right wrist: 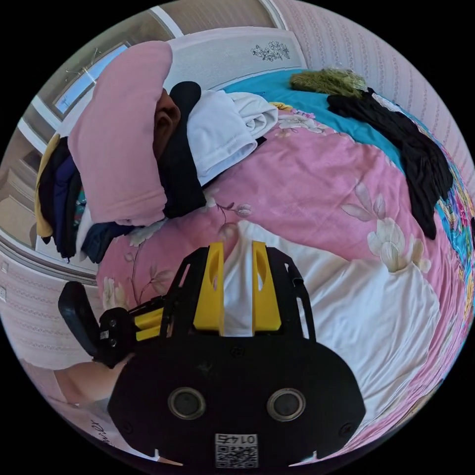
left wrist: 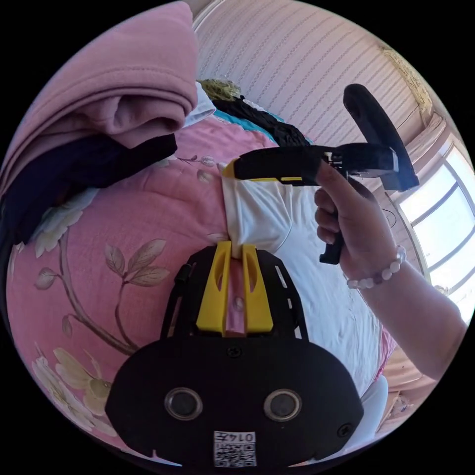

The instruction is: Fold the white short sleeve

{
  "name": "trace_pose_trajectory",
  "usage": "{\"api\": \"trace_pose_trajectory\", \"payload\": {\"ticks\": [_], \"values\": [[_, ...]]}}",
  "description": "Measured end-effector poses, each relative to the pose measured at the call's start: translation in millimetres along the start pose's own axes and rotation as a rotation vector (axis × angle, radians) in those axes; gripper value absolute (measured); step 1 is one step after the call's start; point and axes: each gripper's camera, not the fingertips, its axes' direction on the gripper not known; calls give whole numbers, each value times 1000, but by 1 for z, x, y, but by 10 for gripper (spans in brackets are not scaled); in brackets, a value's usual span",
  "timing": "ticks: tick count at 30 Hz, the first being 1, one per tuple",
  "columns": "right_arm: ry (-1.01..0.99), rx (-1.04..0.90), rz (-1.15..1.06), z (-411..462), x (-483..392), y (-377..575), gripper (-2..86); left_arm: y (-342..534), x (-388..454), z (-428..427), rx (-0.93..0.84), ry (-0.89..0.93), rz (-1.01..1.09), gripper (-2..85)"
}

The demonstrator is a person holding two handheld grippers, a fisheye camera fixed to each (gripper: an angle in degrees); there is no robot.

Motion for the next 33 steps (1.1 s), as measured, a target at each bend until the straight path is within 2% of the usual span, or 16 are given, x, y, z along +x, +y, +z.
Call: {"api": "trace_pose_trajectory", "payload": {"ticks": [5,11,15,18,21,28,33], "values": [[38,-39,43,24,10,-15,53,1,6,-3,-3,-73,51,36],[-107,94,92,-28,49,10,13,5,-20,-19,41,109,15,29],[-215,223,153,-83,87,54,10,12,0,-49,150,148,187,19],[-251,290,202,-111,108,91,13,17,29,-60,155,181,350,25],[-219,293,257,-125,126,127,22,24,48,-55,72,215,450,54],[-216,217,326,-142,169,187,73,11,40,-48,-38,233,432,77],[-31,261,447,-192,218,219,74,-38,39,-28,-57,157,369,65]]}}
